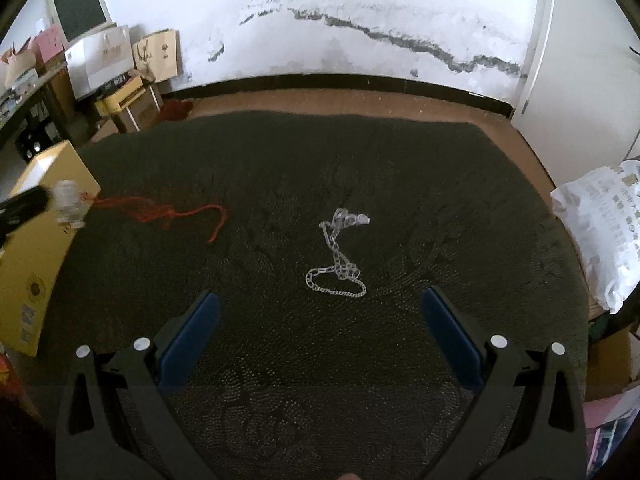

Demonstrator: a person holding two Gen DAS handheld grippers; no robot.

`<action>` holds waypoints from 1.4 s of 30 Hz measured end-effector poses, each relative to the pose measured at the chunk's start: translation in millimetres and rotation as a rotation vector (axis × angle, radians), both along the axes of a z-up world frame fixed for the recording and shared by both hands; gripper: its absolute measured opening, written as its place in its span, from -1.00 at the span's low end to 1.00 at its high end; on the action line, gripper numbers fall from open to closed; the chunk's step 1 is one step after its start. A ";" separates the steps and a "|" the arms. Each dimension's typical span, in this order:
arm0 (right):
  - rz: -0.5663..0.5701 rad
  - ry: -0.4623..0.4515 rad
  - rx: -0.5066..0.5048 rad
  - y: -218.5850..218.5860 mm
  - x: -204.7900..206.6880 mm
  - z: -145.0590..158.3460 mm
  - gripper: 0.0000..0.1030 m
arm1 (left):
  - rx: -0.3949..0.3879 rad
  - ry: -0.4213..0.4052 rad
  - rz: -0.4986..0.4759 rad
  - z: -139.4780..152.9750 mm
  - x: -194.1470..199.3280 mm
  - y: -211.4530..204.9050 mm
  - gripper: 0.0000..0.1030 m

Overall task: Organize jewelry
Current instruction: 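Grasp the silver chain with the right tool while the left tool holds the charm, then carry the charm and the silver chain over the yellow box with both tools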

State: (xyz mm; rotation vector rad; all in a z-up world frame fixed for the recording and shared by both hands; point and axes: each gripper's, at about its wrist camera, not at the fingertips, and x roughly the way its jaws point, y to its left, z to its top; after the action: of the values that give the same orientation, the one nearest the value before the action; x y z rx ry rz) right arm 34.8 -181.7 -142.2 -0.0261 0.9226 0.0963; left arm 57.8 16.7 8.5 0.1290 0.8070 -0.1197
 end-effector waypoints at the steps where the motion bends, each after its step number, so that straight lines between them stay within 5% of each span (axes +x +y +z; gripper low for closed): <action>1: -0.003 0.012 -0.010 0.4 4.1 -6.7 0.90 | -0.005 0.005 -0.003 1.1 -4.6 3.6 -0.85; 11: -0.073 0.135 -0.047 -5.0 37.6 -59.8 0.90 | -0.055 0.020 -0.024 3.1 -6.5 24.3 -0.85; 17: -0.089 0.106 -0.022 -7.9 50.7 -65.5 0.85 | -0.079 -0.008 -0.009 17.3 -7.4 43.6 -0.85; 19: -0.073 0.092 -0.015 -5.1 53.2 -62.7 0.57 | -0.082 -0.016 -0.003 21.6 -8.4 49.9 -0.85; 21: -0.055 0.073 -0.013 -2.3 53.8 -55.4 -0.26 | -0.086 -0.012 0.002 23.8 -7.7 55.8 -0.85; 23: -0.042 0.079 -0.002 2.1 54.9 -52.7 -0.77 | -0.089 -0.010 0.011 25.7 -7.1 59.5 -0.85; 24: -0.036 0.082 -0.005 4.7 55.0 -52.2 -0.82 | -0.089 -0.008 0.015 26.7 -6.9 61.9 -0.85; 31: -0.026 0.065 0.005 12.1 50.9 -35.2 -0.88 | -0.105 0.010 0.025 31.2 -7.5 69.5 -0.85; 42: 0.020 -0.100 0.137 18.2 15.7 94.3 -0.88 | -0.120 -0.024 0.052 70.0 -9.8 83.9 -0.85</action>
State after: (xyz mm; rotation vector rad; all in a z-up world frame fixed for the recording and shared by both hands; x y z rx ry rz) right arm 50.5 -163.5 -47.9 0.0865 0.8146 0.1756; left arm 48.0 100.6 78.6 -0.0039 0.7768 -0.1174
